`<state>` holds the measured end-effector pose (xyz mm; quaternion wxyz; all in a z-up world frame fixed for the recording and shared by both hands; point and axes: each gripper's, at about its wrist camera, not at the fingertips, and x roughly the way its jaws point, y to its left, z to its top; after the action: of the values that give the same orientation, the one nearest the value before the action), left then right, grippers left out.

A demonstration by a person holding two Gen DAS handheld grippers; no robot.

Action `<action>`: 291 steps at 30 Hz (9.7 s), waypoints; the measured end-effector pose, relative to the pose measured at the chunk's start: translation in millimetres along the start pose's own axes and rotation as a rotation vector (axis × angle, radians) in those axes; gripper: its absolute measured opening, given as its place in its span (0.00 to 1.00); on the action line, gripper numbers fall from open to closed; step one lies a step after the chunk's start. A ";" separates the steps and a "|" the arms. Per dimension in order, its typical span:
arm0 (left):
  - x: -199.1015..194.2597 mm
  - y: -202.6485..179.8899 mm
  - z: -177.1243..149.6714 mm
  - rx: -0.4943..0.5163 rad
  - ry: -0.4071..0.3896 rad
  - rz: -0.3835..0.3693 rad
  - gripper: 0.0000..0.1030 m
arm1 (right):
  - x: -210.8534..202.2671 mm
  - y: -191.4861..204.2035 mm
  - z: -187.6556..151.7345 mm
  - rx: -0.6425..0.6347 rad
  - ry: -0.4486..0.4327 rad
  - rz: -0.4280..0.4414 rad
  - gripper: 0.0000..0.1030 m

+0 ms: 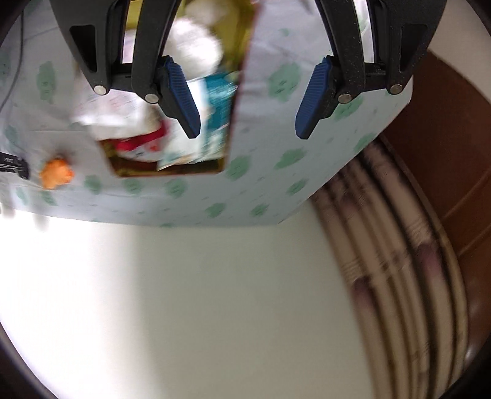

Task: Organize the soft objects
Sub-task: 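Lift the dark pouch with the right gripper while the left gripper grasps the orange toy, then carry the orange toy into the tin and release it with the left gripper, then carry the dark pouch into the tin and open the right gripper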

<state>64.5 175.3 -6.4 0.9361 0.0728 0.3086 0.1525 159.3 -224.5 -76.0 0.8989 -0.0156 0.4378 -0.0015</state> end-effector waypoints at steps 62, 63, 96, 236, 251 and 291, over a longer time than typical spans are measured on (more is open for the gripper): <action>133.8 -313.3 67.8 0.402 0.362 -0.520 0.45 | -53.1 -26.2 -74.9 0.022 0.001 -0.012 0.31; 129.4 -312.0 69.0 0.401 0.357 -0.518 0.45 | -52.9 -26.6 -74.8 0.022 0.001 -0.012 0.31; 37.7 -136.0 88.0 0.188 0.354 -0.369 0.45 | -53.2 -25.3 -72.8 0.016 0.004 -0.019 0.31; -9.2 81.9 -62.5 -0.204 0.165 0.013 0.56 | -116.2 332.0 -33.9 -0.436 -0.051 0.328 0.33; -9.2 82.7 -63.2 -0.226 0.170 0.004 0.56 | -118.8 336.3 -41.0 -0.415 -0.056 0.331 0.69; -27.1 60.7 -55.8 -0.183 0.126 -0.018 0.56 | -182.6 291.8 -69.3 -0.272 -0.085 0.304 0.89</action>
<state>-4.2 225.9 -22.0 0.9189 -0.0252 0.3522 0.1760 -11.0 68.3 16.5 0.8960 -0.0705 0.3931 0.1939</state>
